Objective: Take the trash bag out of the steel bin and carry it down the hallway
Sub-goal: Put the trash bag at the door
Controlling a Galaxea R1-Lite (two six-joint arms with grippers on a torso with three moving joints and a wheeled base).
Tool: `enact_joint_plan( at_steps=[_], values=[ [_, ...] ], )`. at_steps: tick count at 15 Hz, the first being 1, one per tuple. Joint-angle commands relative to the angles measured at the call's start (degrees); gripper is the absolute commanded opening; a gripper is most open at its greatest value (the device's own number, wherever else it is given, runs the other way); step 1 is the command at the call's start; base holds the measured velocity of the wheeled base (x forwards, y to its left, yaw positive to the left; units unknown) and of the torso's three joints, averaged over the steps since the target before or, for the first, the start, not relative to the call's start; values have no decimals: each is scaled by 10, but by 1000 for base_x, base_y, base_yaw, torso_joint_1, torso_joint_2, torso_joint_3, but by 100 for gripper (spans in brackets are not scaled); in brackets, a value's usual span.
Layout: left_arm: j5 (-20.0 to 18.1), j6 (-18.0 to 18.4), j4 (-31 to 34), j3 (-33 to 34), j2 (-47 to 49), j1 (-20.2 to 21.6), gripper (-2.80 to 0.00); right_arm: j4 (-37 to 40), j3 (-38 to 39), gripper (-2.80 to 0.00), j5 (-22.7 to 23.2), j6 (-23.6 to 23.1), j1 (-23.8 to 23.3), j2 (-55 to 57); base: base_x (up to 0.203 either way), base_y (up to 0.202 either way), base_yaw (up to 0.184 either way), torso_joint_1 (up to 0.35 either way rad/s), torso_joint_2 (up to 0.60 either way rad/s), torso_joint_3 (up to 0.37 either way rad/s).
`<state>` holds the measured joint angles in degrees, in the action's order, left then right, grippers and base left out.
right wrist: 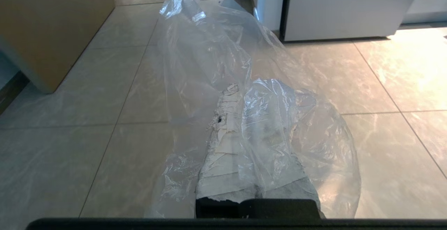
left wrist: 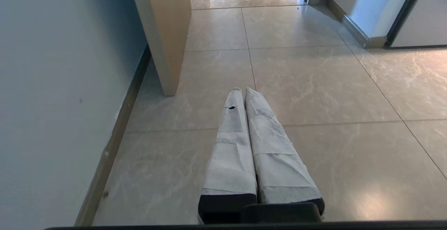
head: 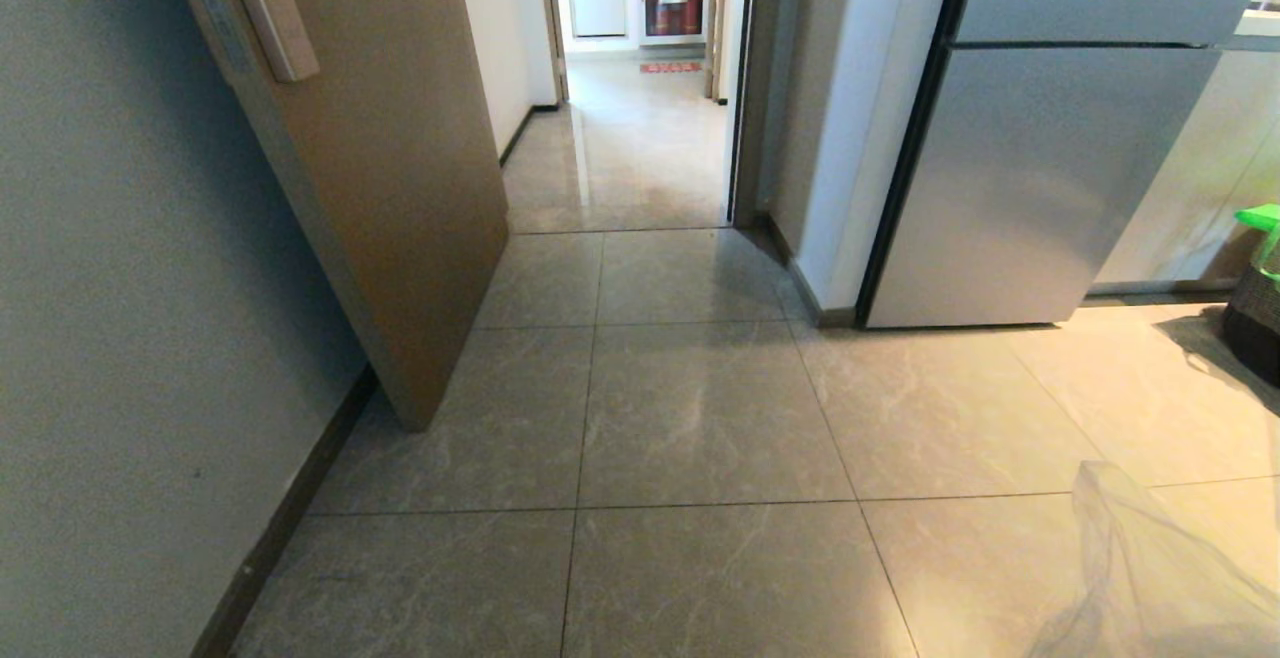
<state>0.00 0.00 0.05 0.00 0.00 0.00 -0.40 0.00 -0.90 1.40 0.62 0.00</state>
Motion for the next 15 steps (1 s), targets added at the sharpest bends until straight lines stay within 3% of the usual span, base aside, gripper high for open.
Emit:
enact_joint_plan(
  at_steps=[1, 15],
  values=[
    [0, 0, 0, 0, 0, 0, -280, 0, 1, -280, 0, 0, 0, 1, 191, 0, -2, 2, 4, 4],
    [0, 0, 0, 0, 0, 0, -280, 0, 1, -280, 0, 0, 0, 1, 192, 0, 1, 3, 1, 2]
  ],
)
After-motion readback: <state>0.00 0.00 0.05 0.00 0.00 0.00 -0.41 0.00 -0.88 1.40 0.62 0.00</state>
